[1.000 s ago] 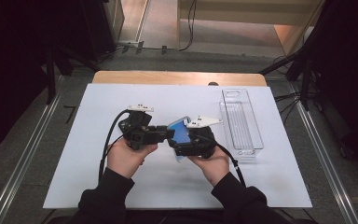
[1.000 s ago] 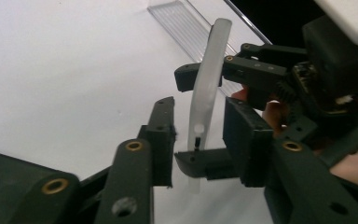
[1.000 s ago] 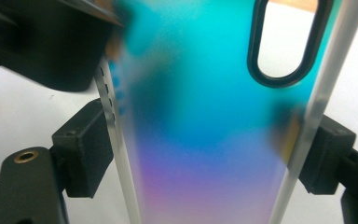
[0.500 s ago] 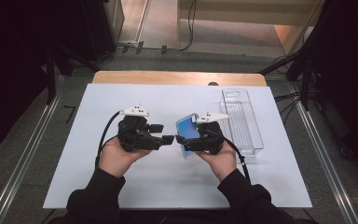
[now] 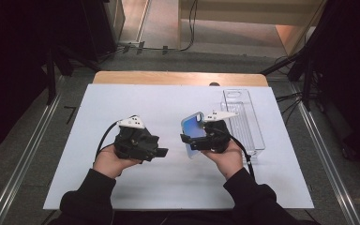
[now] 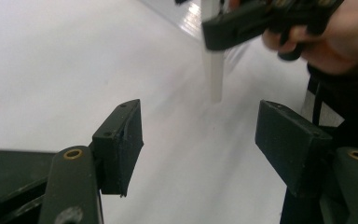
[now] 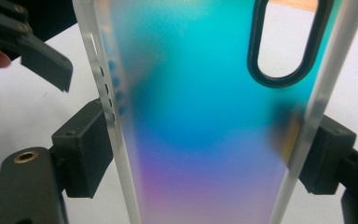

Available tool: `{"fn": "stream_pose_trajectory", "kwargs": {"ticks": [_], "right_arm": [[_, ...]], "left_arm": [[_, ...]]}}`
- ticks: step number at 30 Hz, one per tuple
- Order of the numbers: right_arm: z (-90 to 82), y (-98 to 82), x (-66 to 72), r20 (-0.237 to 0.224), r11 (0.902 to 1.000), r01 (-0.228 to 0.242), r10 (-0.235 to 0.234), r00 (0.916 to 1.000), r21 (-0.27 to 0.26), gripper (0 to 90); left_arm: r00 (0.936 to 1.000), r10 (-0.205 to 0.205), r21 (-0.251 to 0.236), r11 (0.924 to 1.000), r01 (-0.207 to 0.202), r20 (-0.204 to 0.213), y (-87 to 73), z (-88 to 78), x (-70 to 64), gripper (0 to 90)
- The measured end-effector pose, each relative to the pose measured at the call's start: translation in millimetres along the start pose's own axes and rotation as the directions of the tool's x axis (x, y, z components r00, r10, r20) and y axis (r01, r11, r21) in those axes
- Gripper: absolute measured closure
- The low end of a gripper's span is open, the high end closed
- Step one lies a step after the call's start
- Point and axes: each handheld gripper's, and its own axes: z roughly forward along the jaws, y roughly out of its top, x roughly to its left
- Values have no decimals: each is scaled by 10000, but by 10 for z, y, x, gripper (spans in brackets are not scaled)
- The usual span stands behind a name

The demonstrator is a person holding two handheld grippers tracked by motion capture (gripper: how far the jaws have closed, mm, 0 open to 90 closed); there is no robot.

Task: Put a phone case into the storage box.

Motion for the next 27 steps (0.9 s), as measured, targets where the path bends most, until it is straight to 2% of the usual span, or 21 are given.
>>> {"fn": "stream_pose_trajectory", "kwargs": {"ticks": [2,9,15,18,27], "right_arm": [[-8,3,-8,-17,10000,33,-33,10000,-23,163],[8,-6,-25,-104,9996,112,-109,9999,247,163],[-7,-1,-43,-311,9997,27,-19,9995,254,163],[0,-7,-55,-506,9990,-20,44,9987,458,163],[-94,33,-118,-613,9988,-68,98,9981,492,163]], "left_arm": [[9999,-34,181,9998,36,-141,-47,21,14,321],[9998,-124,557,9984,133,-178,-207,56,59,321],[9995,-297,579,9979,304,-125,-348,40,85,321],[9992,-378,602,9974,385,-123,-392,32,95,321],[9971,-703,640,9953,722,-302,-529,-32,105,321]]}}
